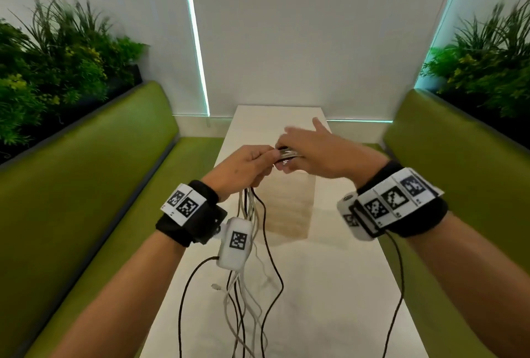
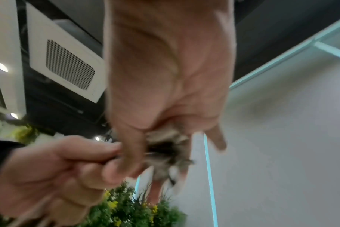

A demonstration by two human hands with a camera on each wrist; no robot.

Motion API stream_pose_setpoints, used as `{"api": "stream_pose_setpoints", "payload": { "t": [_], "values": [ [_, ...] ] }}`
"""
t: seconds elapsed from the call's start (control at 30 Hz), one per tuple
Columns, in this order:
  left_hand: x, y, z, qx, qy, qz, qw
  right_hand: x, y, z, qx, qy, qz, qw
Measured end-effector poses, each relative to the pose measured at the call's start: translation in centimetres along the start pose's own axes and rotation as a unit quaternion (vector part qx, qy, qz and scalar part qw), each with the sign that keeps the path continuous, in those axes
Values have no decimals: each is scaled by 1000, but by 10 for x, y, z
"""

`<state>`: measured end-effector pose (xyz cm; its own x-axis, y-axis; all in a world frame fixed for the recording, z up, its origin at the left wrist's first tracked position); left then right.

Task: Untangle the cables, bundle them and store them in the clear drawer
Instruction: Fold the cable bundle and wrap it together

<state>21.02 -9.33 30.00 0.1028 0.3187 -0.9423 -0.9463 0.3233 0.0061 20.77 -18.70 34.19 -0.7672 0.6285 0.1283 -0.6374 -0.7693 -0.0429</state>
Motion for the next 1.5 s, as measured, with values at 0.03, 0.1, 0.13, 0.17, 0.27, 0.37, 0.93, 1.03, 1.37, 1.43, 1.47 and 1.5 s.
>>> {"api": "stream_pose_setpoints", "payload": {
  "t": [0.03, 0.1, 0.13, 0.17, 0.27, 0.37, 0.93, 1.03, 1.37, 1.43, 1.47, 1.5],
  "values": [
    [0, 2, -2, 14, 26, -4, 1000, 0, 2, 4, 11, -24, 6, 1000],
    [2, 5, -8, 32, 93, -17, 995, 2, 6, 14, 25, -32, 12, 999],
    [3, 6, -11, 32, 132, -24, 990, 4, 6, 22, 22, -14, 20, 999],
    [5, 7, -13, 33, 168, -29, 985, 6, 6, 30, 15, 7, 31, 999],
    [20, 11, -26, 20, 175, -32, 984, 1, 6, 56, -18, 35, 38, 999],
    [21, 15, -44, 37, 251, -39, 967, -7, 10, 76, -31, 32, 30, 999],
    [-5, 17, -55, 72, 250, -26, 965, -4, 19, 88, -26, 47, 56, 997],
    [6, 20, -62, 66, 254, -26, 965, -11, 22, 95, -47, 45, 36, 997],
    [-3, 17, -11, -227, 382, -62, 894, -15, 22, 20, -146, -237, -38, 960],
    [1, 15, -8, -250, 381, -48, 889, -3, 16, -9, -130, -244, -36, 960],
    [3, 15, -8, -259, 377, -39, 888, 2, 13, -21, -124, -245, -39, 961],
    [5, 15, -8, -264, 381, -31, 886, 7, 12, -30, -123, -245, -43, 961]
  ]
}}
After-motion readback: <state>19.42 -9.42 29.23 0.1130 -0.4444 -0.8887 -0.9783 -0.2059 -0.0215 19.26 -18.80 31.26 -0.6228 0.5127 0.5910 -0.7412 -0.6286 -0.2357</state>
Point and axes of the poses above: each hand's wrist, its own y-axis away from the middle knuckle, its own z-axis out of the back of the hand, x = y × z, the point moved 8 cm from there along -y, towards the middle knuckle, and after that the axes turned 12 degrees about z, right-handed, at the moved point
